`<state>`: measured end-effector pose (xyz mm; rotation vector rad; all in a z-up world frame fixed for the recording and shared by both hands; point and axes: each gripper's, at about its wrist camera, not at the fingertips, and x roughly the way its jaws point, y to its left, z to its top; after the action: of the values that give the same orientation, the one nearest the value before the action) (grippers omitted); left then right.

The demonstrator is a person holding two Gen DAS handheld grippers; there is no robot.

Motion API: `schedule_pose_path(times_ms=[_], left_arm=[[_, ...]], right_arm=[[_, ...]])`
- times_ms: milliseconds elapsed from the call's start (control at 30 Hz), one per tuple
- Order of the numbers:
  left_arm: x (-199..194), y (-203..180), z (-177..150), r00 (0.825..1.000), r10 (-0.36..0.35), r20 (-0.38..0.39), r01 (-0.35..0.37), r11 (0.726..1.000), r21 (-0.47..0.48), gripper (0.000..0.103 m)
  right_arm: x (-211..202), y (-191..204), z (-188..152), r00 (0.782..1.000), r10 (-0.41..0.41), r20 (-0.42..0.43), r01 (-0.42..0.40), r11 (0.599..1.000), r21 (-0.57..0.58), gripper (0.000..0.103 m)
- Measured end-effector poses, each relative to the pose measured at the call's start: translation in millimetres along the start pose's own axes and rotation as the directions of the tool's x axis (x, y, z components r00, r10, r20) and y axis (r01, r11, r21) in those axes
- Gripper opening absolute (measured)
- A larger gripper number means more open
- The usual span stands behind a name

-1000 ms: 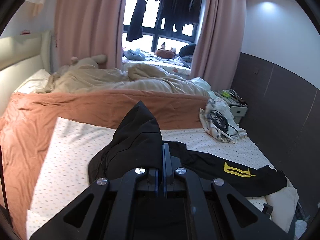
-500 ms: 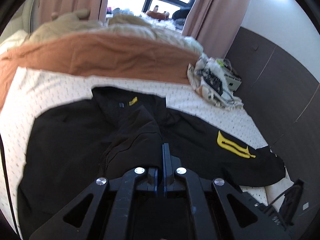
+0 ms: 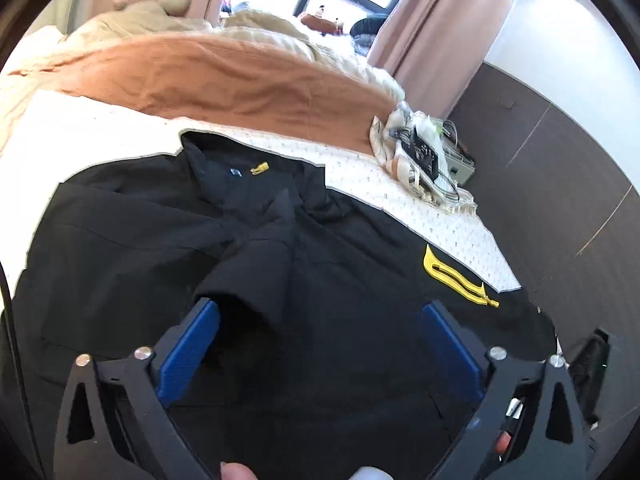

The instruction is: Fold large clothes

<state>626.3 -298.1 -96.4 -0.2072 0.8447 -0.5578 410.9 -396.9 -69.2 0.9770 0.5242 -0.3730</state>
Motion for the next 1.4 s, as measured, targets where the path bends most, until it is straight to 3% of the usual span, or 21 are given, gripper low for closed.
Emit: schedule_pose_path(times_ms=[267, 367, 567, 667, 767, 867, 967, 1200, 1300, 1400], left_arm=[[-65.1, 44.0, -18.7, 0.997, 0.027, 0.074, -0.018, 0.993, -0.118, 0.103], [-86.9, 62.4, -28.9, 0.992, 0.093, 0.082, -0.08, 0.984, -0.158, 0.103], [-120.9, 100.3, -49.5, 0.966, 0.225, 0.128, -0.187, 0.948, -0.257, 0.103], [-125.3, 116.6, -50.7, 0.963, 0.239, 0.124, -0.199, 0.942, -0.272, 0.103], [-136.3, 132.0, -51.9, 0.961, 0.242, 0.136, -0.198, 0.94, -0.277, 0.103], [-151.1, 143.6, -54.9, 0.938, 0.303, 0.169, -0.249, 0.927, -0.28, 0.103], [-161.8, 160.3, -58.0, 0.926, 0.327, 0.187, -0.258, 0.912, -0.318, 0.103], [-169.5, 183.9, -64.9, 0.924, 0.343, 0.17, -0.275, 0.904, -0.329, 0.103], [-173.1, 190.3, -67.9, 0.907, 0.393, 0.15, -0.333, 0.889, -0.313, 0.103], [-175.0, 198.0, -70.3, 0.89, 0.437, 0.13, -0.381, 0.869, -0.316, 0.103]], right_arm=[[6.3, 21.3, -6.6, 1.0, 0.017, -0.022, -0.019, 0.995, -0.098, 0.103], [11.1, 31.6, -10.9, 0.999, 0.026, -0.038, -0.031, 0.988, -0.148, 0.103], [19.2, 63.1, -30.9, 0.999, 0.002, -0.044, -0.015, 0.956, -0.292, 0.103], [24.2, 81.6, -47.2, 0.999, -0.03, -0.03, 0.015, 0.915, -0.404, 0.103], [34.7, 102.3, -68.2, 0.996, -0.093, -0.003, 0.077, 0.846, -0.528, 0.103], [49.1, 122.1, -85.9, 0.984, -0.174, 0.046, 0.164, 0.755, -0.635, 0.103], [68.3, 136.5, -103.1, 0.962, -0.255, 0.102, 0.25, 0.661, -0.707, 0.103], [108.2, 164.8, -120.2, 0.939, -0.324, 0.118, 0.293, 0.57, -0.767, 0.103], [132.5, 168.7, -123.2, 0.916, -0.382, 0.122, 0.32, 0.512, -0.797, 0.103], [154.5, 169.2, -123.8, 0.872, -0.464, 0.153, 0.377, 0.441, -0.814, 0.103]])
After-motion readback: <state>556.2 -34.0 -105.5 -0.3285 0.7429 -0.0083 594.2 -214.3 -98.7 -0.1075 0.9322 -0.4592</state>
